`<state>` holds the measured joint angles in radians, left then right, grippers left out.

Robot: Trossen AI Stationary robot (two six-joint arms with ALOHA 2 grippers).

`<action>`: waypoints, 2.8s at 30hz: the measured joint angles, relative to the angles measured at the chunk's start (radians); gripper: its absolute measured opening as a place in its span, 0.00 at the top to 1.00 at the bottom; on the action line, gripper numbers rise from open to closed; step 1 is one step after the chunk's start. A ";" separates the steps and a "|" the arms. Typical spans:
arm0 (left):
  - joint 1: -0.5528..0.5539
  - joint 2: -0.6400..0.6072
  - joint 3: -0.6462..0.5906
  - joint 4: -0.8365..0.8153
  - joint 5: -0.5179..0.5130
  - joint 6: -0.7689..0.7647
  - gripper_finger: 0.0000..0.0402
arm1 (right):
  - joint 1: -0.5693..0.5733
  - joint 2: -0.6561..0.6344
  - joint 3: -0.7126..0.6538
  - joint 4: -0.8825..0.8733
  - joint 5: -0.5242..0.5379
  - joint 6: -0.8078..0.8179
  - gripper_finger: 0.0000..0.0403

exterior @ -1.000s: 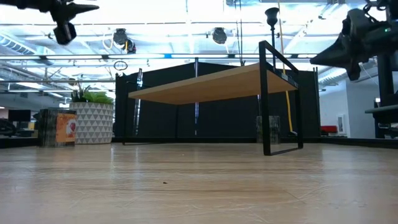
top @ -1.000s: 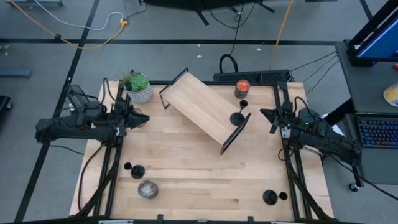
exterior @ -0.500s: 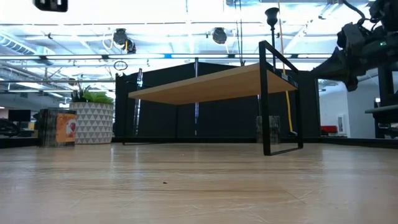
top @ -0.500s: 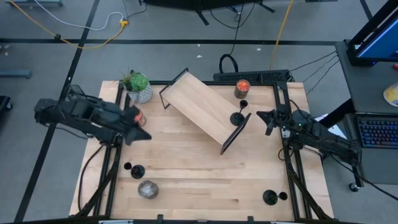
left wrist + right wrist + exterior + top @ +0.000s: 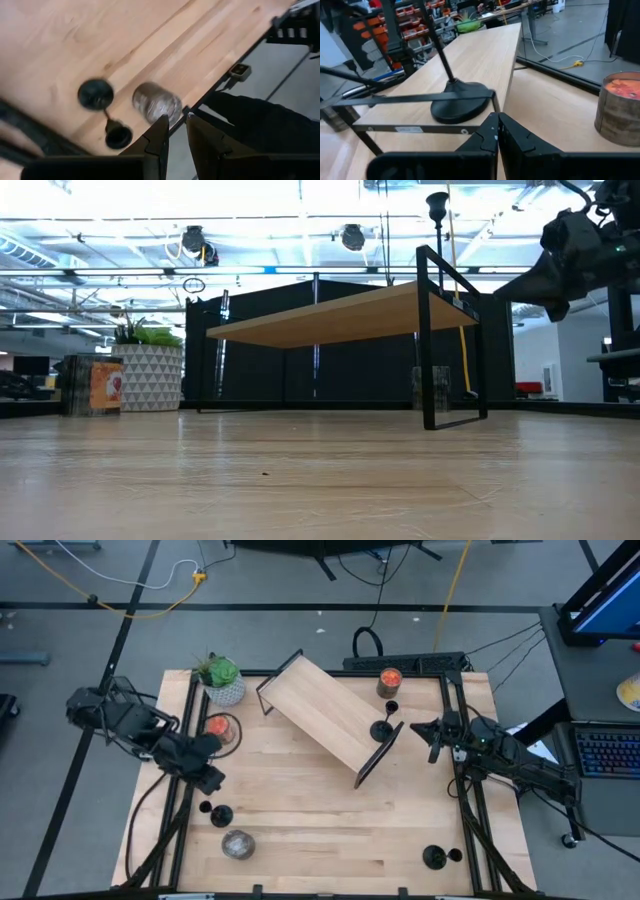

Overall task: Pick & Place candle stick holders
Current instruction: Put the left black candle holder on the shelf

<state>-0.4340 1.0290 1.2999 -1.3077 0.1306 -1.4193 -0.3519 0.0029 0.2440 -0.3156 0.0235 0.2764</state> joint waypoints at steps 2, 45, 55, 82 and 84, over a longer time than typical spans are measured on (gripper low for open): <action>-0.026 0.000 0.000 -0.012 -0.007 -0.047 0.82 | 0.000 0.000 0.004 -0.003 0.000 0.000 1.00; -0.243 0.163 0.000 -0.216 -0.002 -0.305 0.53 | 0.000 0.000 0.007 -0.002 0.027 -0.027 1.00; -0.263 0.193 -0.042 -0.215 0.017 -0.313 0.55 | 0.000 0.000 0.007 -0.002 0.027 -0.027 1.00; -0.264 0.265 -0.075 -0.220 -0.018 -0.277 0.62 | 0.000 0.000 0.007 -0.003 0.027 -0.029 1.00; -0.264 0.277 -0.075 -0.220 -0.010 -0.264 0.62 | 0.000 0.000 0.007 -0.002 0.027 -0.029 1.00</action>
<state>-0.6983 1.3056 1.2251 -1.5280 0.1209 -1.6831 -0.3519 0.0029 0.2512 -0.3180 0.0509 0.2474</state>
